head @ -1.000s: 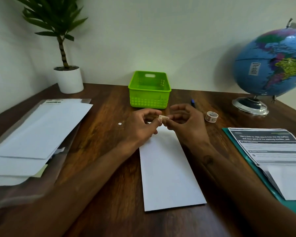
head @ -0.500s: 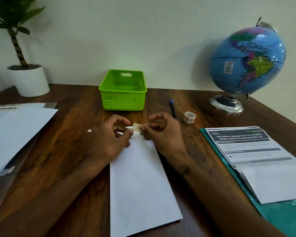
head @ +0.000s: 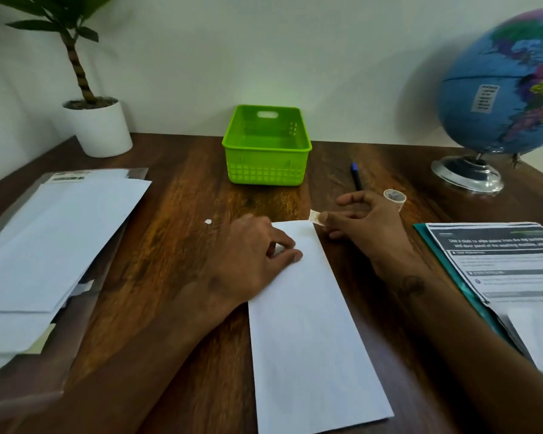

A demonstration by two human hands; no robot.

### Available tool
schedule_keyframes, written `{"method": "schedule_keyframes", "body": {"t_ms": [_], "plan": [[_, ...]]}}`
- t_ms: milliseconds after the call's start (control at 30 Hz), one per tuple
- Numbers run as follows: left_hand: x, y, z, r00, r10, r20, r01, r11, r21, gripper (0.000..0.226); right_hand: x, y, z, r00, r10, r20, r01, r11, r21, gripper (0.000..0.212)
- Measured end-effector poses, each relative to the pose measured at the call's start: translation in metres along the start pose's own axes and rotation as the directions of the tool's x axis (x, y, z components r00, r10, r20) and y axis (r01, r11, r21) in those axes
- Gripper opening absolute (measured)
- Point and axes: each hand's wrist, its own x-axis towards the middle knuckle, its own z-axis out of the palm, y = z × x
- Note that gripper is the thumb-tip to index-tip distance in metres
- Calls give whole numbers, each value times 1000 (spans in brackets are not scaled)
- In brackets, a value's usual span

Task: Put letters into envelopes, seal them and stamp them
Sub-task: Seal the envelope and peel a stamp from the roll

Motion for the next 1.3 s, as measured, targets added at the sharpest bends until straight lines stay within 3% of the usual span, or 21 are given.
{"method": "schedule_keyframes", "body": {"t_ms": [200, 367, 533, 867, 1133, 1300], "plan": [[2, -8, 6, 1000, 4, -19, -6, 994, -107, 21, 19, -11, 7, 994, 64, 83, -47, 981, -186, 41], [6, -8, 15, 997, 17, -74, -23, 997, -75, 32, 23, -10, 10, 995, -17, 100, 52, 932, -358, 39], [7, -5, 22, 999, 46, -15, -45, 998, 35, 48, 22, -7, 15, 989, -124, 79, 146, 877, -458, 41], [9, -1, 21, 997, 20, 79, -26, 997, 73, 42, 17, -6, 17, 977, -188, 103, 215, 830, -515, 39], [10, 3, 21, 995, 28, 93, -44, 983, 181, 41, 13, -6, 23, 941, -322, 104, 322, 762, -562, 37], [10, 1, 24, 995, 45, 93, -65, 973, 223, 43, 16, -4, 19, 946, -315, 80, 302, 760, -576, 43]]}}
